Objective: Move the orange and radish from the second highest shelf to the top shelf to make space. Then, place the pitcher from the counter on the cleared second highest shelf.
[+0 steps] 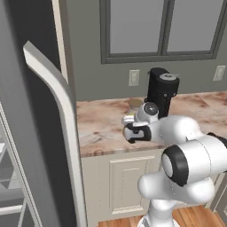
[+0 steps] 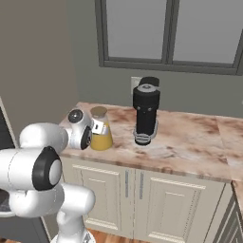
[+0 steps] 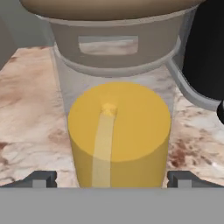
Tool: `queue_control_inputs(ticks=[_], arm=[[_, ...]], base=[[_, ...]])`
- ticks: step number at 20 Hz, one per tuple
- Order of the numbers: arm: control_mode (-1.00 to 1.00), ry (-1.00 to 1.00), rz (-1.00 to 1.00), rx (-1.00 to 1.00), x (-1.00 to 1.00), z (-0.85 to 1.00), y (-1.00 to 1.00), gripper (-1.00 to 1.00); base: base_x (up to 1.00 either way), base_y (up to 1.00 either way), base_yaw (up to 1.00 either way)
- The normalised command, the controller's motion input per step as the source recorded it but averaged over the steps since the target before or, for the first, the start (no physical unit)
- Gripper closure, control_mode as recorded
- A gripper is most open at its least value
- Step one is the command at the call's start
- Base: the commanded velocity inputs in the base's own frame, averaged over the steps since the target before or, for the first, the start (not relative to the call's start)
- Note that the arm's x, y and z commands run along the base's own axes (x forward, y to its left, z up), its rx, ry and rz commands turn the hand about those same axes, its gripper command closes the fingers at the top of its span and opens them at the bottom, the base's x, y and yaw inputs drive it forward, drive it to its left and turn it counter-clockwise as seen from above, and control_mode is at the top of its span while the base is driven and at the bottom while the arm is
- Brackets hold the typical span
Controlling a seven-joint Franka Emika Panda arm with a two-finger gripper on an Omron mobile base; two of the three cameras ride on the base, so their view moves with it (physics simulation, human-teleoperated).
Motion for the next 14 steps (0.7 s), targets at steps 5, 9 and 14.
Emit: queue_control_inputs(ticks=[5, 9, 14], arm=[[-1.0, -0.05, -0.01, 0.0, 0.32, -0.25, 0.0, -1.0], [-1.0, -0.03, -0.01, 0.0, 0.34, -0.21, 0.0, -1.0], [-1.0, -0.02, -0.02, 0.0, 0.21, -0.23, 0.0, 1.0]], base=[[0.0, 0.0, 0.0], [0.0, 0.0, 0.0], [0.0, 0.0, 0.0]])
